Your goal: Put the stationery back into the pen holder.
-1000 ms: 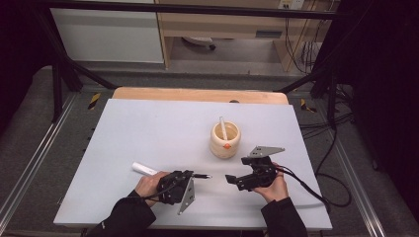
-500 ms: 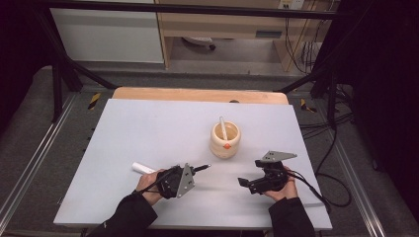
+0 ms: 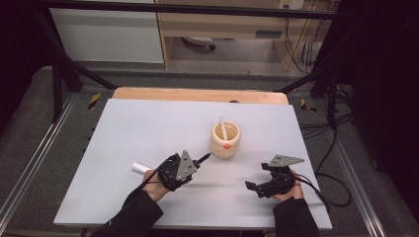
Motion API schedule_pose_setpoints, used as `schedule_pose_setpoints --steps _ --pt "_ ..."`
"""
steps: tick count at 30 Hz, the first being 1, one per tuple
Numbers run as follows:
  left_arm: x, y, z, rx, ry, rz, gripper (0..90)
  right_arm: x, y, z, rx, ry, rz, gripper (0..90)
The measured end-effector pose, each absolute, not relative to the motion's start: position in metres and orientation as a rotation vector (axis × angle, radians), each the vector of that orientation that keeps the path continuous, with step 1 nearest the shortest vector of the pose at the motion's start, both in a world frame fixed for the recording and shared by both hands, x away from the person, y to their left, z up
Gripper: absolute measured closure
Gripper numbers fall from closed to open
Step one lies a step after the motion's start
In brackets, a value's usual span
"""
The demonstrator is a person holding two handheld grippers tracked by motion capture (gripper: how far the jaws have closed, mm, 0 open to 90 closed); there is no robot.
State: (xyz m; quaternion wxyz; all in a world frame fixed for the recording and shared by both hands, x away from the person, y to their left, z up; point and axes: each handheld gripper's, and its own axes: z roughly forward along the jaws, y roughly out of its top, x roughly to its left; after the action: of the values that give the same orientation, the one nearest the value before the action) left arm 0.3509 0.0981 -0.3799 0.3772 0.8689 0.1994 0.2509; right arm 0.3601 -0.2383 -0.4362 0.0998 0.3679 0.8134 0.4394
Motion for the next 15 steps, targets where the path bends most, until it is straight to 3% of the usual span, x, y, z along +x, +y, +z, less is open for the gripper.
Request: schedule_pose_setpoints --steps 15 --pt "0.371 0.079 -0.349 2.093 0.652 0.541 79.1 0.360 -0.240 -0.439 1.067 2.441 1.230 0.2"
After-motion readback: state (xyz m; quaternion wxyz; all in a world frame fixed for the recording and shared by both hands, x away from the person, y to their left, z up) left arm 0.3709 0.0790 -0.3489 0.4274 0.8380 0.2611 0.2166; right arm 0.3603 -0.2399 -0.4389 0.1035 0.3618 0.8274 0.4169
